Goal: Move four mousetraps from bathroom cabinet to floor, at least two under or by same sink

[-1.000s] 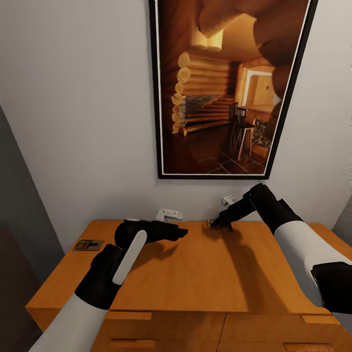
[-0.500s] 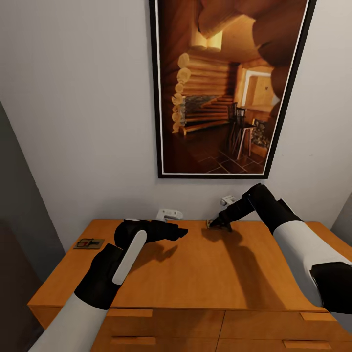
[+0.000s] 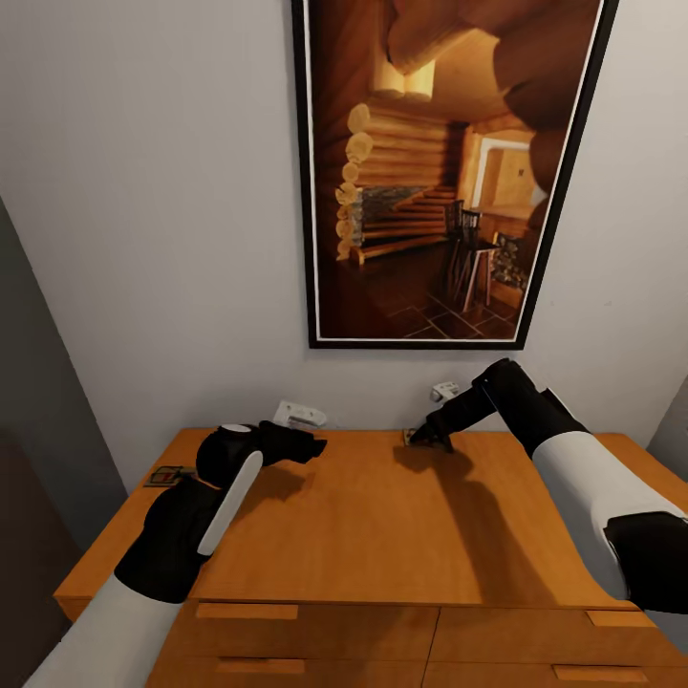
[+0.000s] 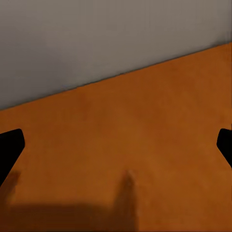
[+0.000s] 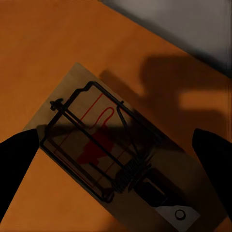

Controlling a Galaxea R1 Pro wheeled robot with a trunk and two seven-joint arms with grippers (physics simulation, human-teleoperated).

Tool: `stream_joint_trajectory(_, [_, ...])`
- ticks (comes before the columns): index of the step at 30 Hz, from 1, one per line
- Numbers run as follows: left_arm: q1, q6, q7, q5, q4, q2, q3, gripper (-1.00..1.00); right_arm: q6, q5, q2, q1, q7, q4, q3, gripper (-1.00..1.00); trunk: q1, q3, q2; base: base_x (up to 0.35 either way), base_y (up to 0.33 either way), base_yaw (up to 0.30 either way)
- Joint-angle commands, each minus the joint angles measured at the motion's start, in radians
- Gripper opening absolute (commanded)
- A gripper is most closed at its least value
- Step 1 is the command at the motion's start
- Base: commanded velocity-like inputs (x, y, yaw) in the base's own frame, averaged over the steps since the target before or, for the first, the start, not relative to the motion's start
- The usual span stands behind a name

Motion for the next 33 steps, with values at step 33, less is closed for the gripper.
stream_joint_trajectory(33, [-0.001,0.004,0.009,-0.089,-0.033,0.027,0.128,1.0,0.135,0.007,0.046,-0.001,-0.048,0.003,-0.066,-1.0,0.0,-0.001,-0.001,0.0,0.0,0.0])
